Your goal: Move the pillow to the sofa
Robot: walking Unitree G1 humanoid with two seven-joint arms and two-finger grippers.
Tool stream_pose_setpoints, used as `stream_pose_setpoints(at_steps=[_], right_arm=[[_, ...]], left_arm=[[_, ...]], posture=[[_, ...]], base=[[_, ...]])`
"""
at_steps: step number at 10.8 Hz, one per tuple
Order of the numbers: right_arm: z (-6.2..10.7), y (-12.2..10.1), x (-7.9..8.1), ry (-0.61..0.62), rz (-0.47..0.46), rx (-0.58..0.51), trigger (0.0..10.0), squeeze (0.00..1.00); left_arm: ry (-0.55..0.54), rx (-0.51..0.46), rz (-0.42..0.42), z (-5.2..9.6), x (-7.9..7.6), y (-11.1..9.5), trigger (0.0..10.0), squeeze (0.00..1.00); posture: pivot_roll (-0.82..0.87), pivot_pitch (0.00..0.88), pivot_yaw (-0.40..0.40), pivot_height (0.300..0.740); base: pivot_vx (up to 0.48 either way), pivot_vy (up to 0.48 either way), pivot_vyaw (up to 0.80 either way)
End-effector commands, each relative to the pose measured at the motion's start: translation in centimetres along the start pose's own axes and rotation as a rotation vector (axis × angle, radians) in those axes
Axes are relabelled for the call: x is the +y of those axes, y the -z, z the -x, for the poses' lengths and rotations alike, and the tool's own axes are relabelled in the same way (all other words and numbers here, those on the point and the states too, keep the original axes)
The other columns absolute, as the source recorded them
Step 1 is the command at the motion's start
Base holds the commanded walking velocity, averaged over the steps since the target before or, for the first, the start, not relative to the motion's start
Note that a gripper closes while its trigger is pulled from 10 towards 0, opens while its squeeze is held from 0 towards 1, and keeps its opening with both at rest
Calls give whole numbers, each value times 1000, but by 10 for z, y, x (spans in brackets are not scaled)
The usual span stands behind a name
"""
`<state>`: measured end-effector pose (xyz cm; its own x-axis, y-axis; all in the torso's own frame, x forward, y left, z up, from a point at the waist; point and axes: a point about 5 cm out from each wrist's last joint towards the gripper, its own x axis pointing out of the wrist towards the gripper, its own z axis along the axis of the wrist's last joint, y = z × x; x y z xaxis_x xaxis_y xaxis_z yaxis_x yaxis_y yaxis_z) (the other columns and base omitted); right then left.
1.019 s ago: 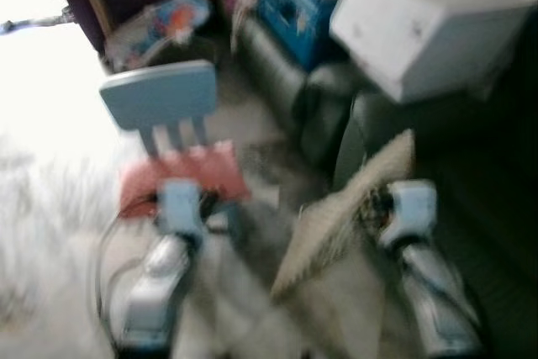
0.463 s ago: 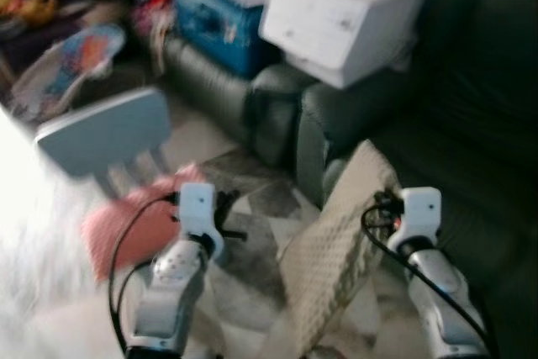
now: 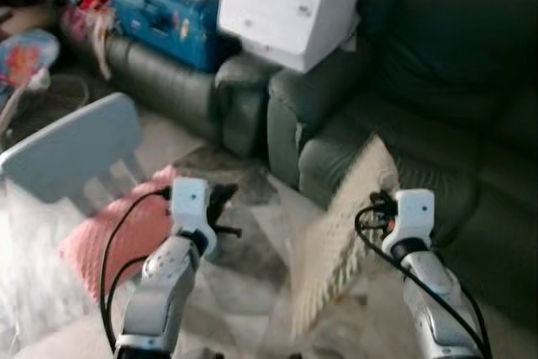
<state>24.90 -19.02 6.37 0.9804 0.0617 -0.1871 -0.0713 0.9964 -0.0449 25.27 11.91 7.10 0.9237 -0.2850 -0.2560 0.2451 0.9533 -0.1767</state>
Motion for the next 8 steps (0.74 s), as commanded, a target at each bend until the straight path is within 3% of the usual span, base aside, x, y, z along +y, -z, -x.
stream_pose_setpoints(at_steps=[1,4,8], right_arm=[[-3,-14,-1,4,14,-66,10000,0],[-5,-14,1,0,9,-66,10000,0],[-4,-14,1,7,8,-70,10000,0]], left_arm=[[16,-17,0,2,0,-3,10000,0],[30,-20,6,3,-1,-3,10000,0],[54,-21,16,4,-4,-3,10000,0]], posture=[[-31,0,-21,740],[-27,0,-18,740],[-31,0,-13,740]], base=[[0,0,0],[306,0,-377],[409,0,0]])
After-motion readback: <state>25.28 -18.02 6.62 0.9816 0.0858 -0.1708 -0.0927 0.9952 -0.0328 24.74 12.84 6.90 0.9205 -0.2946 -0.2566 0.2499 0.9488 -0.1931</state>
